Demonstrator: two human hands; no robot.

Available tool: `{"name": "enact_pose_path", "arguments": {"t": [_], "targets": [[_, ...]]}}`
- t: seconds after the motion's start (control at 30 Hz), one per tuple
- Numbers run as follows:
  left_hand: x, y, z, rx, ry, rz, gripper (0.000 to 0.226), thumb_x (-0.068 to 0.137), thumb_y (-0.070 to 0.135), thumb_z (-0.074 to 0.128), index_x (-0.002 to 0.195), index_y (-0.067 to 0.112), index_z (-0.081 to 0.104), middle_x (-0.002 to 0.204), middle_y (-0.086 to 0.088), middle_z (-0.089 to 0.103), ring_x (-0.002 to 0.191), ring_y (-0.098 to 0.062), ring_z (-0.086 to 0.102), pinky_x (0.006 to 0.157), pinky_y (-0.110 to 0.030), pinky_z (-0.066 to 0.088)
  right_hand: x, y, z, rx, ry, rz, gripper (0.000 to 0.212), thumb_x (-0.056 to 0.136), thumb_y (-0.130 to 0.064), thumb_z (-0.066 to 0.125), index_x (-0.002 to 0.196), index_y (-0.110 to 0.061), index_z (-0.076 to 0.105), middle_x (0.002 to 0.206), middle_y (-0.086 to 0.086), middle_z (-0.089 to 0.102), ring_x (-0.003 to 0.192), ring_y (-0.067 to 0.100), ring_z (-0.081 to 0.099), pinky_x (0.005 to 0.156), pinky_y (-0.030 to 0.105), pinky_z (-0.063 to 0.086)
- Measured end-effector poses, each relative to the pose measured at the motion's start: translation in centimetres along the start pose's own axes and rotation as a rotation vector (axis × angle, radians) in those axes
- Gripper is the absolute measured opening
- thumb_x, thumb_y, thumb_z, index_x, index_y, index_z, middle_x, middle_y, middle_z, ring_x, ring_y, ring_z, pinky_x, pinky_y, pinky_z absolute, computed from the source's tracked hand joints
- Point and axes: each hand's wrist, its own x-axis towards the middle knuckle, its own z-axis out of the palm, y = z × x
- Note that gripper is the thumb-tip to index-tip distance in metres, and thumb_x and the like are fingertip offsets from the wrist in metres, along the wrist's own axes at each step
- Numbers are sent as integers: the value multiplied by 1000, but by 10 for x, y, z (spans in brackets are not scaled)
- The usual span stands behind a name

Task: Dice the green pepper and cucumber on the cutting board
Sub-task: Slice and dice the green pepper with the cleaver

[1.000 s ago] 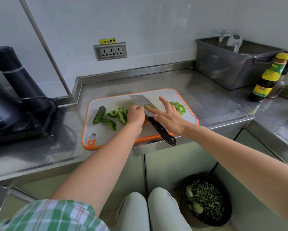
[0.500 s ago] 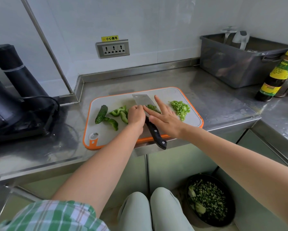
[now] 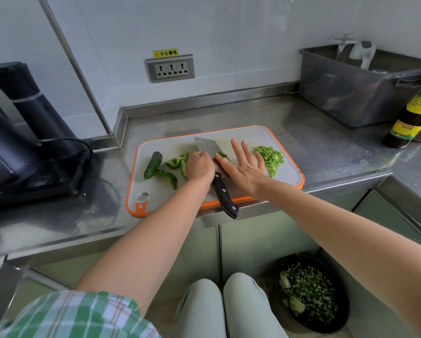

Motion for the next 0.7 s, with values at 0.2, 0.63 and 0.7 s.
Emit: {"name": "enact_pose_path", "arguments": {"t": [0.2, 0.63, 0.7], "targets": [[-4, -3, -1, -10, -18, 9, 31, 94, 13, 35, 90, -7, 58, 107, -30, 62, 100, -42, 59, 79, -41, 48, 2, 4, -6, -72, 8, 96, 61, 95, -63, 3, 151, -43, 15, 158, -6, -24, 142, 14, -30, 114, 47, -20], [-8, -2, -10, -19, -19, 146, 30, 93, 11, 36, 63, 9, 42, 70, -19, 54, 72, -38, 47, 65, -38, 38, 9, -6, -8, 43, 25, 123, 57, 96, -63, 5, 149, -47, 17, 158, -6, -23, 143, 13, -28, 114, 48, -19], [-8, -3, -11, -26, -23, 154, 33, 92, 9, 37, 59, 13, 35, 60, -5, 39, 67, -27, 37, 62, -33, 29, 8, 2, -8, 64, 46, 221, 62, 95, -64, 5, 151, -40, 18, 159, -5, -22, 143, 14, -27, 114, 48, -19]]}}
